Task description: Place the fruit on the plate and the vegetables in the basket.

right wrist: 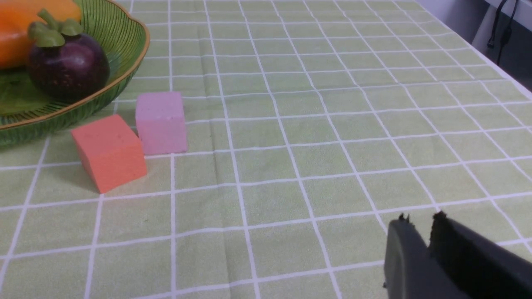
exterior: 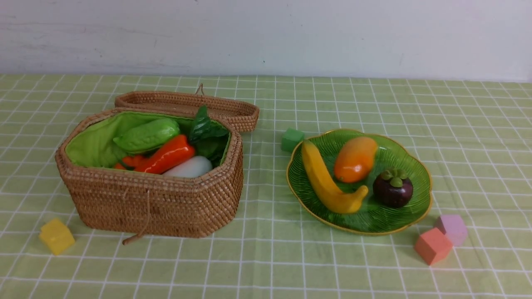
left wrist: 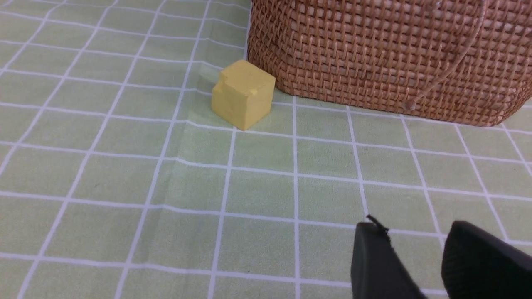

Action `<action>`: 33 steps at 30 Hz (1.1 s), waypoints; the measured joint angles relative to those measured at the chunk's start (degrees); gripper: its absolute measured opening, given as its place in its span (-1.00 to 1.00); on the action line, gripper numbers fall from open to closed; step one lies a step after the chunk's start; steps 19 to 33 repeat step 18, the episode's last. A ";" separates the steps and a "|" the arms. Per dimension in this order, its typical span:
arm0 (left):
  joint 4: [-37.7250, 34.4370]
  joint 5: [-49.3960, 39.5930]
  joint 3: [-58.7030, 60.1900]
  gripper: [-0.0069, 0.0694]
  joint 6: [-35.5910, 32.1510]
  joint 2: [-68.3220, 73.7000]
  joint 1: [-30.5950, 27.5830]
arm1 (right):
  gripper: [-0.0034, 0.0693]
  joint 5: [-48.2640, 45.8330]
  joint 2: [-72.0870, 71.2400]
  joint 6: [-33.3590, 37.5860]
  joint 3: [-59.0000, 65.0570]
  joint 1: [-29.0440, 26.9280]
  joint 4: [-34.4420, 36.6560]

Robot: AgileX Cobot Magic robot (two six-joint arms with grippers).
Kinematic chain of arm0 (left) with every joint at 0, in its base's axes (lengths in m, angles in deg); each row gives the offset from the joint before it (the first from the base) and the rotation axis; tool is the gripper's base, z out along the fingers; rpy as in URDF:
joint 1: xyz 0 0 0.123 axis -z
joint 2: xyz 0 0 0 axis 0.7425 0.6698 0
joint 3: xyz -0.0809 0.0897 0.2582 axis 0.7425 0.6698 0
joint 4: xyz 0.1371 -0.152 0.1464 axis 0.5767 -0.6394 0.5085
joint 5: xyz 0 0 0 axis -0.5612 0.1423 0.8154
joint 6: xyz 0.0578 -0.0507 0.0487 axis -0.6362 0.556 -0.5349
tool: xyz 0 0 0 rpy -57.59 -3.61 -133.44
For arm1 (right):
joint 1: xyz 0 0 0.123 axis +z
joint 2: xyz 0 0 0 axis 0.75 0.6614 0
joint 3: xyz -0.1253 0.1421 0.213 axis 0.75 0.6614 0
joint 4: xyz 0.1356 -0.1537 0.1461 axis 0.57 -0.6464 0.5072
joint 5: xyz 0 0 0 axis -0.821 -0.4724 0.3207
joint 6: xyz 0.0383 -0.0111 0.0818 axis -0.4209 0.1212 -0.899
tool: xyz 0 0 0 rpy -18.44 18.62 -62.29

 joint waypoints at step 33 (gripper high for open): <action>0.00 0.00 0.00 -0.19 0.00 0.00 0.00 | -0.57 0.00 0.00 0.00 0.00 0.00 0.00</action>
